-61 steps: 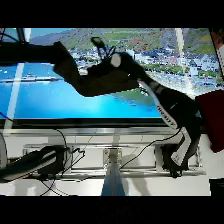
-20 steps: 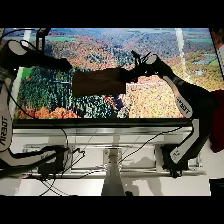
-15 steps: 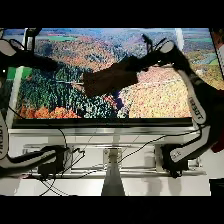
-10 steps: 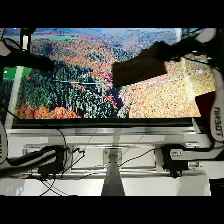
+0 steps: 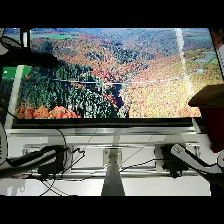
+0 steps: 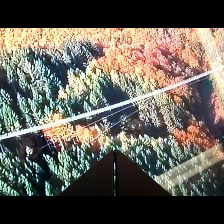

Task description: Fold the clothes and pants, and hang the long-sleeved shirts on hangers.

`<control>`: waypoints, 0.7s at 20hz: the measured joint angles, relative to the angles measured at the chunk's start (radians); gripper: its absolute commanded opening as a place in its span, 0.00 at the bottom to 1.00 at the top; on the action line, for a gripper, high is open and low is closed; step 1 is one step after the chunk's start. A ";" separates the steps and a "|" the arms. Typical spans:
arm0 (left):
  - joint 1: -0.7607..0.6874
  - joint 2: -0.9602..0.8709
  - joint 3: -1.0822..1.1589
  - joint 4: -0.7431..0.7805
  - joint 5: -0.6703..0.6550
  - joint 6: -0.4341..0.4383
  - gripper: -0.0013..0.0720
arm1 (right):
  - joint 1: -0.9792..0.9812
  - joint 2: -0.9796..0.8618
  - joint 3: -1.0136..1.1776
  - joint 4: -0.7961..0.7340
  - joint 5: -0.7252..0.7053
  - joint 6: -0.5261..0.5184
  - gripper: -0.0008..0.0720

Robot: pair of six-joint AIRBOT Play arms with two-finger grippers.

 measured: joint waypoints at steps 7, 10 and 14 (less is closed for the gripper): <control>0.000 0.000 0.000 -0.010 0.000 0.000 0.03 | -0.316 0.024 -0.050 -0.032 0.079 0.151 0.82; 0.000 0.000 0.000 -0.012 0.000 0.000 0.03 | -0.339 0.024 -0.060 0.054 0.051 0.140 0.04; 0.000 0.000 0.000 -0.012 0.000 0.000 0.03 | -0.206 0.003 -0.063 0.251 0.021 0.052 0.03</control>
